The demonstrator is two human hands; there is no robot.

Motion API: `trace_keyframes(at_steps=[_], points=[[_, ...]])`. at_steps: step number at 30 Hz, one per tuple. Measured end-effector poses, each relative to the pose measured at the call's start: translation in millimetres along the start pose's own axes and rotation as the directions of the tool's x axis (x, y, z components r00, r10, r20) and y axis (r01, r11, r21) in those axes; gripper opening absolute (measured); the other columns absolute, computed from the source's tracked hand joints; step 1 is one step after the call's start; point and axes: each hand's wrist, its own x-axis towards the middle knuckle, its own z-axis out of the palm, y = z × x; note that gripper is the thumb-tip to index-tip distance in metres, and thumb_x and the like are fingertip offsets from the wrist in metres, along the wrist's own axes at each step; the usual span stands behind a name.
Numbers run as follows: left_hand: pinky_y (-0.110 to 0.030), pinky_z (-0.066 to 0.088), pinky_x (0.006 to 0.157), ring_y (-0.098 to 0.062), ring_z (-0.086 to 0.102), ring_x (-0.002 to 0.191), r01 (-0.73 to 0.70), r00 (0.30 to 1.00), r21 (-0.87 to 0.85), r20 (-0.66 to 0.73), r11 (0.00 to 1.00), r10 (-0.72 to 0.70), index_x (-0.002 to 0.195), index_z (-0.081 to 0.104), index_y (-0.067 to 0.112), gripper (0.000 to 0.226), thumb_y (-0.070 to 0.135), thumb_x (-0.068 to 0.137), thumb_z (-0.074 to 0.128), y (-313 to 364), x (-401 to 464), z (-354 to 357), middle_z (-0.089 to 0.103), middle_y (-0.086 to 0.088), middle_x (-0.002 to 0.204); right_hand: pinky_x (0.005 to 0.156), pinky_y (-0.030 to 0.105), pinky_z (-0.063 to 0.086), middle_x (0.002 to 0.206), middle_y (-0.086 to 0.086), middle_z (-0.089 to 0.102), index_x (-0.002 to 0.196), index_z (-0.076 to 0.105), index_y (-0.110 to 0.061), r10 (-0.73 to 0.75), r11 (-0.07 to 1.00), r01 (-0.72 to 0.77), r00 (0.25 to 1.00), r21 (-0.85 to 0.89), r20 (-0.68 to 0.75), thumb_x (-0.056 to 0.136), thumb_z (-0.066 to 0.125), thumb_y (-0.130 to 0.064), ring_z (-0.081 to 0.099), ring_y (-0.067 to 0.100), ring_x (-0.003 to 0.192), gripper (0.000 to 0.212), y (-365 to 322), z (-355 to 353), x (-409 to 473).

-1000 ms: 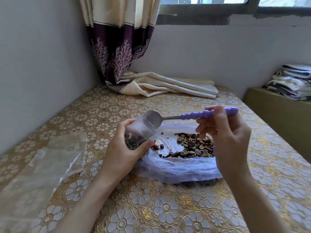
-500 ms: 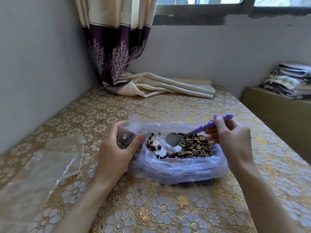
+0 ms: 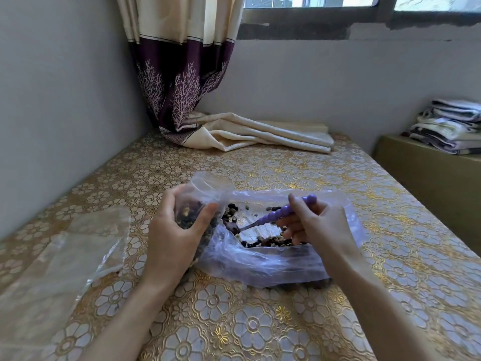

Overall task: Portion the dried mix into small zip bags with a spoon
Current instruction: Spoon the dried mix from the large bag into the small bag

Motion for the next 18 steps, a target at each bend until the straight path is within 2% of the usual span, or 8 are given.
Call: trace_keyframes(at_steps=[4,10,13,16,18], points=[[-0.003,0.043,0.063,0.009,0.059,0.076,-0.009,1.0,0.004,0.009,1.0,0.009,0.107,0.052,0.026,0.049,0.052,0.067,0.063,0.4,0.7,0.6,0.063,0.019,0.083,0.04,0.018,0.044,0.062,0.009,0.071,0.065,0.067,-0.008,0.018,1.0,-0.018,1.0,0.001,0.016,0.092,0.057,-0.022,0.06,0.014,0.046,0.032,-2.3,-3.2,-0.1],[-0.003,0.043,0.063,0.008,0.06,0.078,-0.02,1.0,0.003,0.014,1.0,0.02,0.108,0.053,0.024,0.052,0.054,0.067,0.062,-0.5,0.2,-0.2,0.063,0.016,0.087,0.041,0.019,0.047,0.056,0.008,0.069,0.06,0.067,-0.007,-0.037,0.997,0.041,0.997,0.067,-0.064,0.094,0.054,-0.02,0.063,0.016,0.046,0.039,-1.3,2.3,-2.7],[-0.004,0.043,0.064,0.007,0.06,0.078,-0.021,1.0,0.008,0.012,1.0,0.021,0.108,0.053,0.025,0.052,0.055,0.067,0.062,-1.3,0.6,-0.1,0.063,0.015,0.088,0.043,0.019,0.048,0.059,0.007,0.07,0.053,0.07,-0.01,-0.049,0.997,0.05,0.999,0.063,-0.012,0.095,0.054,-0.021,0.065,0.016,0.049,0.046,-1.9,7.6,-4.0],[-0.005,0.045,0.065,0.007,0.06,0.079,-0.016,1.0,0.011,0.014,1.0,0.016,0.108,0.051,0.029,0.05,0.056,0.067,0.063,-2.7,1.1,0.4,0.063,0.015,0.09,0.044,0.018,0.048,0.059,0.003,0.07,0.051,0.073,-0.024,-0.024,0.999,0.021,0.998,0.041,0.064,0.095,0.052,-0.021,0.066,0.013,0.051,0.05,-3.7,9.7,-5.3],[-0.008,0.047,0.066,0.006,0.061,0.08,-0.011,1.0,0.012,0.015,1.0,0.011,0.107,0.05,0.032,0.048,0.056,0.067,0.063,-3.5,1.2,0.5,0.064,0.016,0.092,0.044,0.018,0.048,0.06,0.003,0.071,0.05,0.073,-0.022,-0.002,0.999,-0.001,0.997,0.047,0.077,0.096,0.052,-0.02,0.066,0.013,0.052,0.051,-4.2,8.3,-4.8]])
